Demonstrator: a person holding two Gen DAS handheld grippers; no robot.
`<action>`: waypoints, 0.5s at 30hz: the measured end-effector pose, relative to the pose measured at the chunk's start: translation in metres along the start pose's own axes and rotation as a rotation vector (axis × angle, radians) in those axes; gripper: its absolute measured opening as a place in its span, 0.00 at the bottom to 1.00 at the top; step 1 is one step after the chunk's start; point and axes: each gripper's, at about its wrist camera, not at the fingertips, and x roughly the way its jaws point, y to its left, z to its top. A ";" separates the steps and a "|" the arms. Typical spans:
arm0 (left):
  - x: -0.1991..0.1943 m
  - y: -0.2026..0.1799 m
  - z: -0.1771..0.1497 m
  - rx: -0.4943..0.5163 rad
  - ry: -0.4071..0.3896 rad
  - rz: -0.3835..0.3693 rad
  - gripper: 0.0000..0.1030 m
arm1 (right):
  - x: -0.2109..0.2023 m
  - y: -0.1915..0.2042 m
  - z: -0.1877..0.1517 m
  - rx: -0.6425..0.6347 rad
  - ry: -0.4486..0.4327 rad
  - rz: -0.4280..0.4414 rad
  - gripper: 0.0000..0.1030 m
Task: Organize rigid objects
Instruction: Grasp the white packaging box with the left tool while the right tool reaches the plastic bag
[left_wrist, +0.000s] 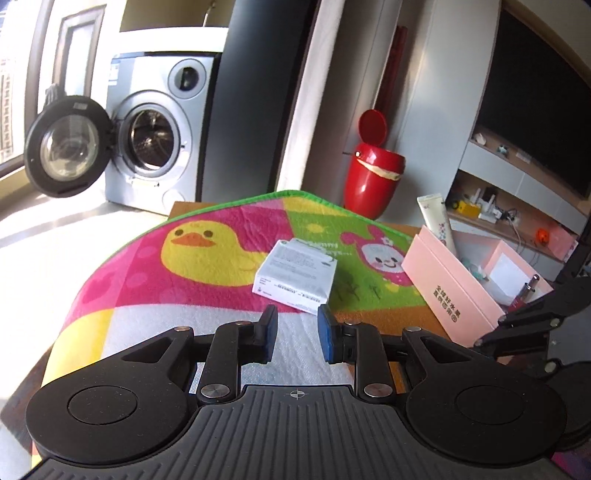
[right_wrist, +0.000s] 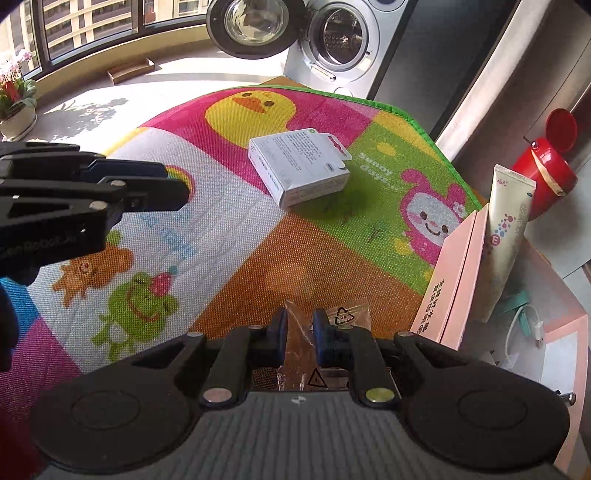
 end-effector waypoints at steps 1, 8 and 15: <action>0.009 -0.004 0.007 0.022 0.001 0.007 0.26 | -0.008 0.001 -0.008 0.018 -0.029 0.024 0.23; 0.071 -0.039 0.026 0.204 0.088 0.071 0.25 | -0.041 0.003 -0.069 0.093 -0.241 -0.027 0.49; 0.088 -0.061 0.015 0.300 0.126 0.046 0.56 | -0.057 -0.028 -0.126 0.211 -0.317 -0.096 0.57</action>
